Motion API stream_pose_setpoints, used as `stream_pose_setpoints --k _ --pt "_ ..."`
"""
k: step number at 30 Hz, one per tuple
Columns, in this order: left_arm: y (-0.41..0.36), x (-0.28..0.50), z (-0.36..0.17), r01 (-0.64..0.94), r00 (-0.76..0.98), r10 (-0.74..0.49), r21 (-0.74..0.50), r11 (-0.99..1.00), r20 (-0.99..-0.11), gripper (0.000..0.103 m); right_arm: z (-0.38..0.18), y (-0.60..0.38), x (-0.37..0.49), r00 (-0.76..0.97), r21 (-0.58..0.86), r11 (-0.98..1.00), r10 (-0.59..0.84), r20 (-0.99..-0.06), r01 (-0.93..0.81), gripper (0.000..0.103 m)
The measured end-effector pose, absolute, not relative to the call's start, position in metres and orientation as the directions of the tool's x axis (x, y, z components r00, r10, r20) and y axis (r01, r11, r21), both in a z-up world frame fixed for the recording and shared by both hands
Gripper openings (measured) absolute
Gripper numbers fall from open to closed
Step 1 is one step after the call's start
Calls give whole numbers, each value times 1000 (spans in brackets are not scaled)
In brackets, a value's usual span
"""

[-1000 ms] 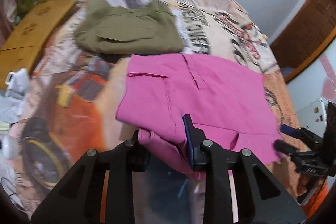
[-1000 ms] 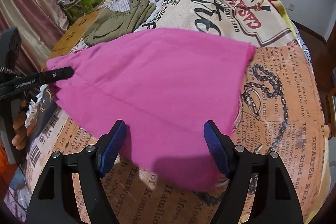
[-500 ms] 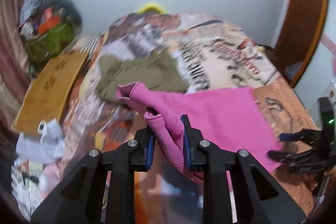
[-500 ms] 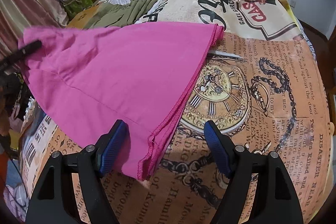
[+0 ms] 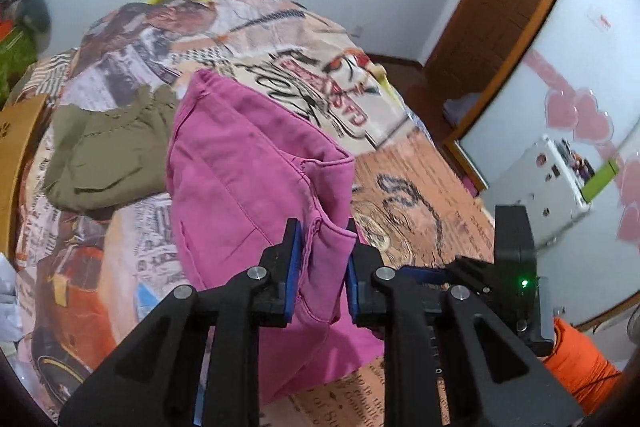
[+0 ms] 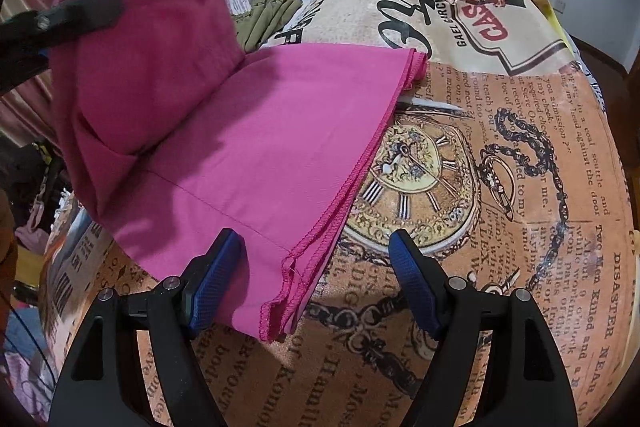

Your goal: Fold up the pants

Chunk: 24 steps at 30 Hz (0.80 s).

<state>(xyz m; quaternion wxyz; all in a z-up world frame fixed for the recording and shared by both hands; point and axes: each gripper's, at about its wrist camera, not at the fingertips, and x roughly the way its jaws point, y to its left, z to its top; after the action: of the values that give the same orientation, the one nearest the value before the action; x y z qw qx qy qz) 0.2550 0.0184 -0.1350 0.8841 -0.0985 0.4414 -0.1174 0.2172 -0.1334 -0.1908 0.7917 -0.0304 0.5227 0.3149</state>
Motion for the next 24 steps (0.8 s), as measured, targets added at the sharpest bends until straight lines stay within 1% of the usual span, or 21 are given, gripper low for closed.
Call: stream_pose_setpoints --k 8,14,15,16,17,18,19,21,24 --pt "-16 265 -160 193 476 -385 -333 923 -791 18 -190 -133 216 254 284 796 471 -845 -534 74" --pt "-25 266 -170 201 434 -405 -352 914 -805 19 -189 -136 214 256 296 801 477 -841 -521 74" --pt "-24 265 -169 200 433 -400 -347 916 -808 24 -188 -137 213 256 296 802 477 -841 -519 74" --pt "-23 264 -168 201 436 -396 -341 918 -808 34 -187 -138 212 257 296 804 475 -841 -516 74" --pt "-22 264 -165 197 445 -386 -332 923 -808 40 -187 -139 211 256 296 804 474 -842 -516 74" --pt "-19 262 -162 193 461 -379 -326 925 -802 52 -185 -141 210 256 296 804 474 -842 -516 74" --pt "-15 259 -158 192 479 -377 -324 926 -793 61 -184 -142 210 257 295 804 475 -842 -517 74" --pt "-7 255 -150 188 510 -361 -309 932 -781 65 -180 -146 208 263 295 804 476 -839 -516 74" --pt "5 254 -142 169 540 -311 -262 950 -782 69 -171 -153 208 283 288 808 477 -832 -514 74"
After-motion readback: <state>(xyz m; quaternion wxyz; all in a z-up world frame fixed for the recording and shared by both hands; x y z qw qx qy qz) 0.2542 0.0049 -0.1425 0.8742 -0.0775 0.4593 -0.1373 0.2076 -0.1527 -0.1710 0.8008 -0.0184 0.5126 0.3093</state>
